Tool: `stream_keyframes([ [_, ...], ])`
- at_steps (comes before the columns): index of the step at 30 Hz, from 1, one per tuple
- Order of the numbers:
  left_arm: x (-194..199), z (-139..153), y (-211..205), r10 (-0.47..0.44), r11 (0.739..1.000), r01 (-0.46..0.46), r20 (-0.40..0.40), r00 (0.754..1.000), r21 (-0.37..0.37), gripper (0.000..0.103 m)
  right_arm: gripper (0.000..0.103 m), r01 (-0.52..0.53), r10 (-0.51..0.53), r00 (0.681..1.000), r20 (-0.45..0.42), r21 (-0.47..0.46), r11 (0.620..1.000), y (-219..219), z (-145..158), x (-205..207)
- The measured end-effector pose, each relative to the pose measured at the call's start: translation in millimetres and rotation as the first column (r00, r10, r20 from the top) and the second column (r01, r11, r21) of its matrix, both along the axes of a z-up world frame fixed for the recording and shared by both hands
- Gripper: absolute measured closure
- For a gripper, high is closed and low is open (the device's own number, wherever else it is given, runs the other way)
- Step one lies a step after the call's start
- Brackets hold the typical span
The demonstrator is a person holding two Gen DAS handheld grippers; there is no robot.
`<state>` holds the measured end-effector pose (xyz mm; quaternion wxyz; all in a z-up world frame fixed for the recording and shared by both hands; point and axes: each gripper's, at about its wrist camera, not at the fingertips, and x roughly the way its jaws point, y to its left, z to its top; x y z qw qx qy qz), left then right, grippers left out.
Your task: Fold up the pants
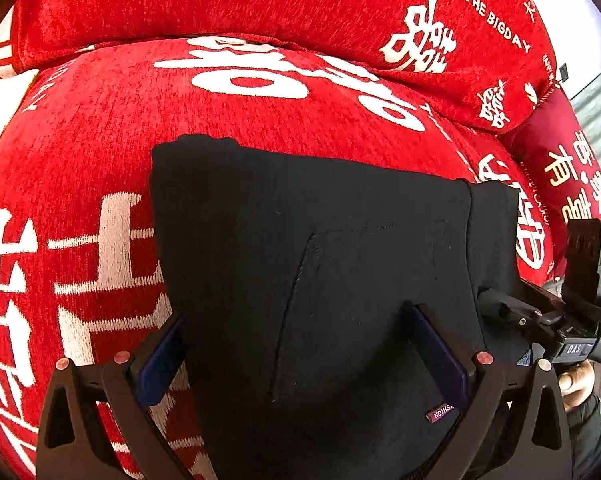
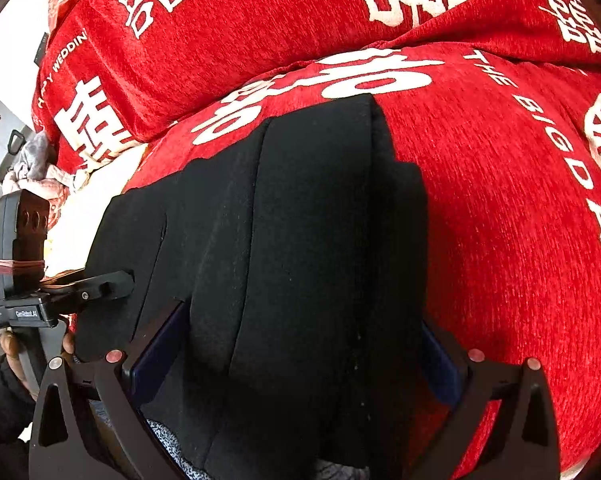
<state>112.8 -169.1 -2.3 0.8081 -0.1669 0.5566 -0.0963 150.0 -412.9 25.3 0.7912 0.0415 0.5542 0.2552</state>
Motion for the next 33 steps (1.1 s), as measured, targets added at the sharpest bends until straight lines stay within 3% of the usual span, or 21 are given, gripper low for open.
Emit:
stream_keyframes([
  [5, 3.3, -0.9, -2.3, 0.0, 1.0, 0.001, -0.024, 1.0, 0.022, 0.0, 0.0, 0.03, -0.032, 0.999, -0.027, -0.063, 0.998, 9.9, 2.4, 3.4],
  [8, 4.0, -0.5, -3.8, -0.009, 0.999, 0.01, -0.027, 1.0, 0.031, 0.001, 0.002, 0.007, -0.007, 1.0, -0.001, -0.104, 0.995, 18.5, 8.4, -0.4],
  [18, -7.3, 16.5, -4.7, -0.045, 0.996, 0.043, 0.03, 0.999, 0.073, 0.033, 0.039, -0.007, 0.017, 0.997, 0.08, -0.117, 0.993, 25.9, 36.4, -21.2],
  [21, -9.8, 22.1, -1.7, -0.044, 0.996, 0.041, 0.031, 0.999, 0.073, 0.041, 0.045, -0.012, 0.027, 0.994, 0.107, -0.139, 0.99, 34.0, 46.9, -29.6],
  [26, -15.8, 33.0, 5.6, -0.036, 0.998, 0.035, 0.02, 0.999, 0.056, 0.048, 0.051, -0.016, 0.033, 0.99, 0.137, -0.126, 0.992, 44.1, 70.7, -41.7],
  [33, -32.1, 59.2, 31.7, -0.008, 0.997, 0.005, 0.04, 0.999, 0.072, 0.048, 0.052, -0.05, 0.067, 0.986, 0.153, -0.115, 0.992, 73.8, 95.8, -53.0],
])
